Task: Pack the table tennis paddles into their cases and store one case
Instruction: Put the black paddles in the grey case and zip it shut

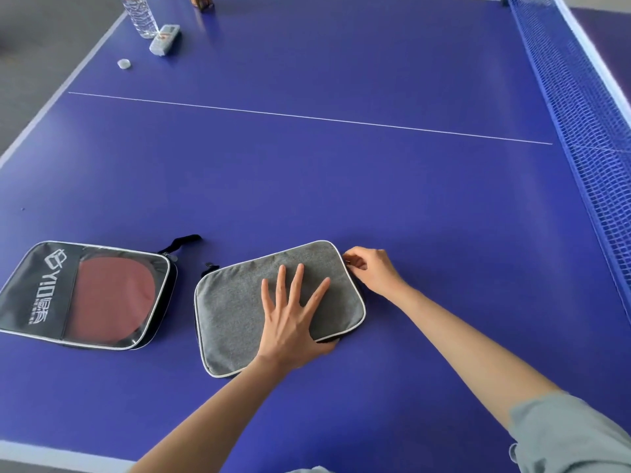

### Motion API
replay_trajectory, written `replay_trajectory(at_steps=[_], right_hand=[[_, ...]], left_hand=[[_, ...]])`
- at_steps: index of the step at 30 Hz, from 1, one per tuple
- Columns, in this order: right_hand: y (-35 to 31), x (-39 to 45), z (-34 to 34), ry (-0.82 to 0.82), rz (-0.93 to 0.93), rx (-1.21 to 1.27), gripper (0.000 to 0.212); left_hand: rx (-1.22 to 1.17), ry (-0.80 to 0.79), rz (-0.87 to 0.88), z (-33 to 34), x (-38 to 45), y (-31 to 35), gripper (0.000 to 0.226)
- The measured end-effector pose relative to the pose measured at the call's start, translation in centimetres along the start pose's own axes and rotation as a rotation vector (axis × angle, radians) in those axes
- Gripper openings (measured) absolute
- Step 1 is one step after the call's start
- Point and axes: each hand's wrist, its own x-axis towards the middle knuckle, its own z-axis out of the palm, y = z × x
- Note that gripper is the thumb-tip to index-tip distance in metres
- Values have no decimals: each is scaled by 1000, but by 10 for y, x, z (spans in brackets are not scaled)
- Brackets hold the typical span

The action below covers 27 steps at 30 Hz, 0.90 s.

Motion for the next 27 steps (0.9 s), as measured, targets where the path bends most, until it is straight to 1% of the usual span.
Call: replay_trajectory(at_steps=[4,7,9,13,16,19,21,23,25,27], right_hand=[[-3,-10,18,196,-12,5,9],[-5,-15,30,267,-13,-19,12],[-5,-14,28,227,-43,-41,15],[-5,-10,13,91,-130,-155,21],[-3,-12,11,95,-152,-155,28],[-2,-15,9,69,-162,-141,28],[0,-19,5,30,-166,-138,23],[7,-24,1,12,-143,-129,19],[13,-31,3,38,-80,-73,17],[14,-37,10,111,-15,12,14]], left_hand=[[41,-33,12,-1,5,-2,105],[62,-29,5,1,7,0,103],[87,-29,-18,3,9,4,105],[101,-35,-62,6,10,9,107],[102,-37,-70,7,9,10,109],[108,-57,-64,5,8,8,110],[105,-74,-21,4,8,3,111],[104,-94,65,2,9,-7,112],[112,-114,136,-1,11,-16,114],[90,-143,171,-4,10,-20,110]])
